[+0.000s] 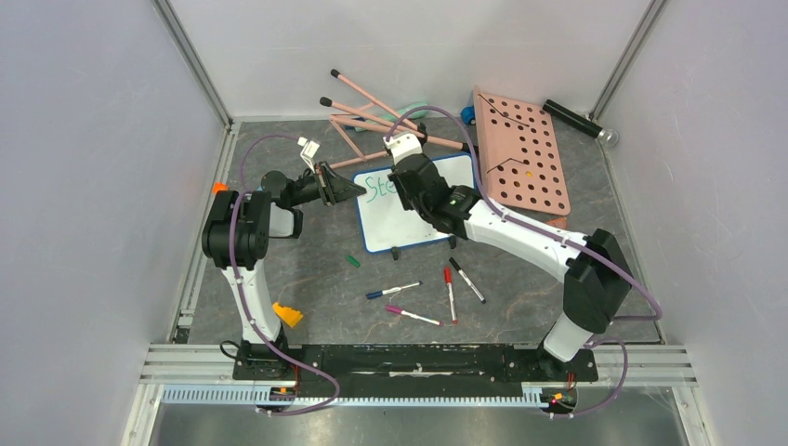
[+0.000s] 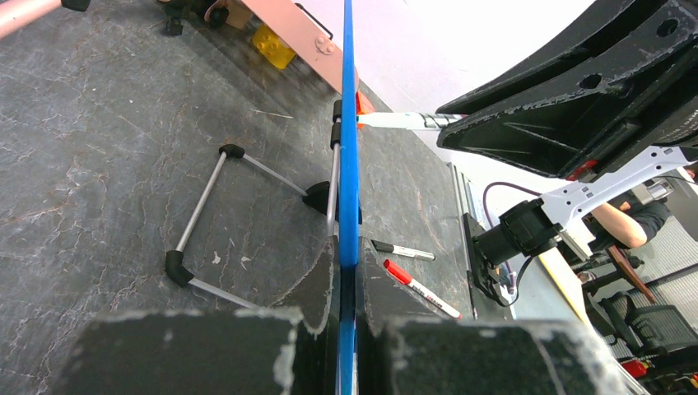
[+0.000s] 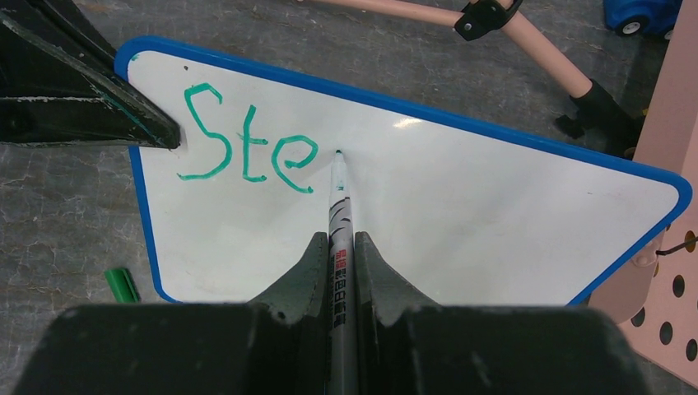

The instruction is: Write a sentence on the whiteboard

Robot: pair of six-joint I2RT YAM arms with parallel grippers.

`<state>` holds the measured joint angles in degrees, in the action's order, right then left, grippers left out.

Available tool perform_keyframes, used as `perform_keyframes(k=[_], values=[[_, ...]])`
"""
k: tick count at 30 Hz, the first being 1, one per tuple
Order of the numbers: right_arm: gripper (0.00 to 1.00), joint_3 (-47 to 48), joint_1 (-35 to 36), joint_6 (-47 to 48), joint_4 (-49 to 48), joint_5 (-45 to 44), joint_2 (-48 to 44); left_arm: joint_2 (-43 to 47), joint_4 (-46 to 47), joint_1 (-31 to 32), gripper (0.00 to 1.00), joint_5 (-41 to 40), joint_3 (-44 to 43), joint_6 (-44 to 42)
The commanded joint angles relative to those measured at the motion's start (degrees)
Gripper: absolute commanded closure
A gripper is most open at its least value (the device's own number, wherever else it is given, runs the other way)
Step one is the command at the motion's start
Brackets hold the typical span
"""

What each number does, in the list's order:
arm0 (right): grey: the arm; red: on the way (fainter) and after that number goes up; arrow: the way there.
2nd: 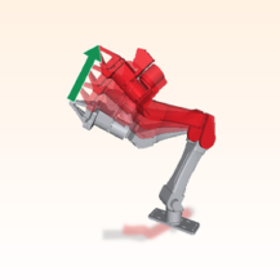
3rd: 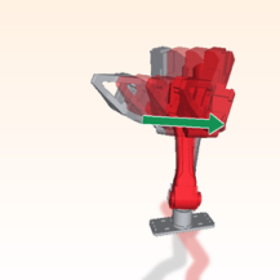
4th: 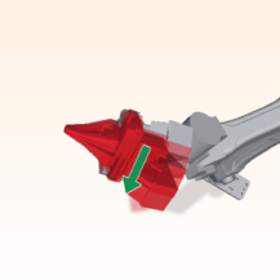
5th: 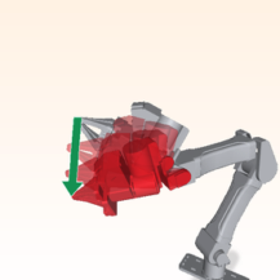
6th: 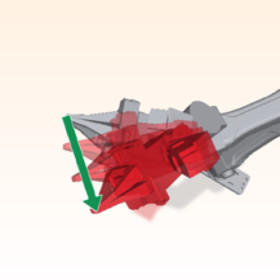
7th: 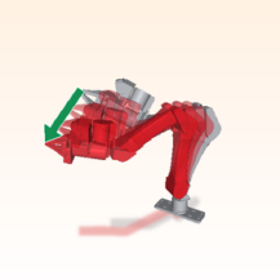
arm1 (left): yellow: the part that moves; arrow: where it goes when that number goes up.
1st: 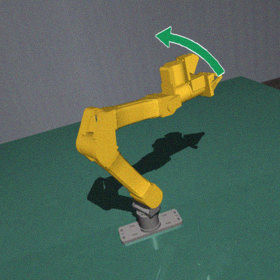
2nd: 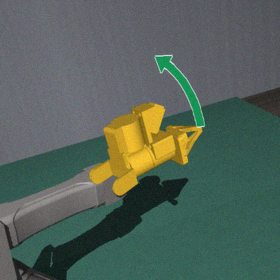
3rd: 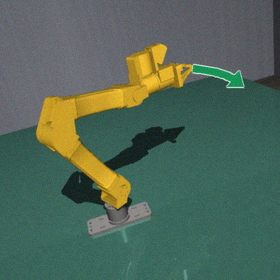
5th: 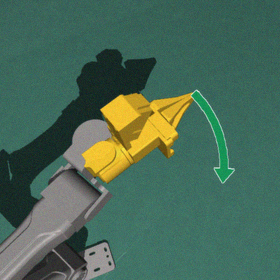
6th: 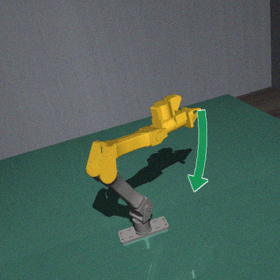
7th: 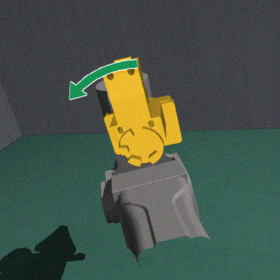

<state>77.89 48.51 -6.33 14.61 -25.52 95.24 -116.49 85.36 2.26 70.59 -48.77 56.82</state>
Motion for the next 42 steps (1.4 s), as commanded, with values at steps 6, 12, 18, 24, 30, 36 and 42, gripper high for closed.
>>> perform_keyframes(k=[6,12,18,24,30,36,42], values=[[1.00,3.15,-0.25,0.88,-1.69,0.47,1.26,2.87,3.85,0.12,0.98,1.48,0.08,-1.62],[1.00,1.03,-0.25,0.58,-1.35,0.98,0.37,2.87,3.85,0.15,0.98,1.47,-0.01,-1.62],[1.00,-2.10,-0.18,0.11,-1.24,1.74,-1.25,3.00,3.89,0.11,0.98,1.48,0.08,-1.62],[1.00,-4.50,-0.17,-0.61,-1.43,4.24,-2.32,3.03,3.87,0.15,0.98,1.46,0.17,-1.62],[1.00,-6.75,-0.17,-1.31,-1.66,5.86,-3.46,3.12,3.85,0.17,0.98,1.46,0.17,-1.62],[1.00,-6.97,-0.11,-1.36,-1.76,6.73,-4.43,3.11,3.85,0.17,0.98,1.43,0.17,-1.71],[1.00,-4.54,-0.23,-0.54,-1.46,6.85,-5.37,3.31,3.85,0.16,0.98,1.44,0.26,-1.71]])
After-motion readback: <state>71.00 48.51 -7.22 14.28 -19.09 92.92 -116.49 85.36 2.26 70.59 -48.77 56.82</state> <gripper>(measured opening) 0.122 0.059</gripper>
